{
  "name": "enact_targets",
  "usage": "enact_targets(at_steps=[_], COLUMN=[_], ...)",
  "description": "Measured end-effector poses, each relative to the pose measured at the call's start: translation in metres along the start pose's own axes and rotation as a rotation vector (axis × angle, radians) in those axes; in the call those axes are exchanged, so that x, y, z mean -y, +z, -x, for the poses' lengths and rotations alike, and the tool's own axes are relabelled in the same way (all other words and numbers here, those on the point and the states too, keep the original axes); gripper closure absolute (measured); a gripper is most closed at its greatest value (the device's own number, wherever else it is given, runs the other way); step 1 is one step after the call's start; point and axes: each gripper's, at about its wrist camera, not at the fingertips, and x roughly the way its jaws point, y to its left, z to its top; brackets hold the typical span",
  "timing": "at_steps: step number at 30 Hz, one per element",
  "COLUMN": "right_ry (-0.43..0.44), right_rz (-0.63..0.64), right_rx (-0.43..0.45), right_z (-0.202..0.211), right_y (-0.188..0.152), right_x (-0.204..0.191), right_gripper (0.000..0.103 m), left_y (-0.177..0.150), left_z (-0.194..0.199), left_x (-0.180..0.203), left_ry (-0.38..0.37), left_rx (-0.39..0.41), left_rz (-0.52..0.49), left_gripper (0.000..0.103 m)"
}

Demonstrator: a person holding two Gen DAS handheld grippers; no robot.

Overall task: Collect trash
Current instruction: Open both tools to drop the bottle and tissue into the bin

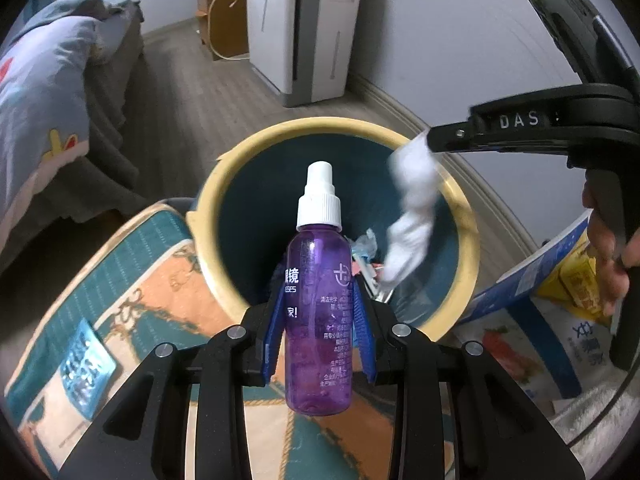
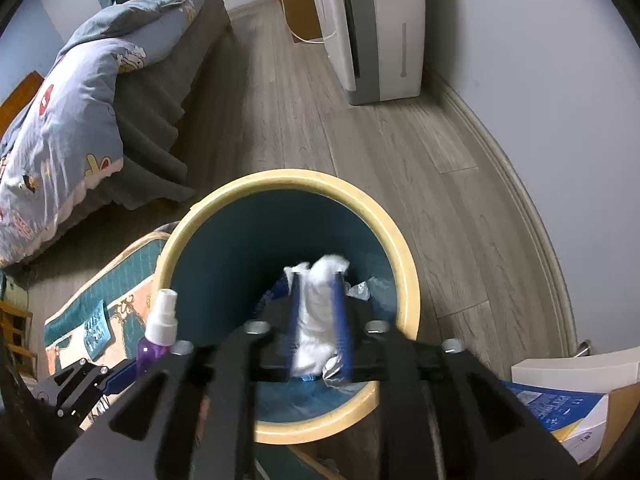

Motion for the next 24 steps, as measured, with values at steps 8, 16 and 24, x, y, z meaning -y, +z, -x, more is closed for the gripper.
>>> enact_targets(at_steps=[8, 16, 24], right_ry=[0.003, 0.008, 0.01], right_rz=[-0.023, -0.019, -0.009], right_rx=[0.008, 0.025, 0.032], right_z=[0.001, 0.008, 0.016], right_y=[0.001, 0.003, 0.005], right_x=[0.002, -0.006, -0.027], right_gripper=[0.045, 0.024, 0.006], left_y=[0.004, 0.002, -0.015], left_z=[-0.004, 0.01, 0.033], left_x=[-0.005, -0.017, -0.037], left_ry=[0.039, 0.06, 0.149], left_rx=[0.005, 0.038, 0.064], left_rz=[0.022, 0.054, 0.053], left_gripper=[0.066, 0.036, 0.01])
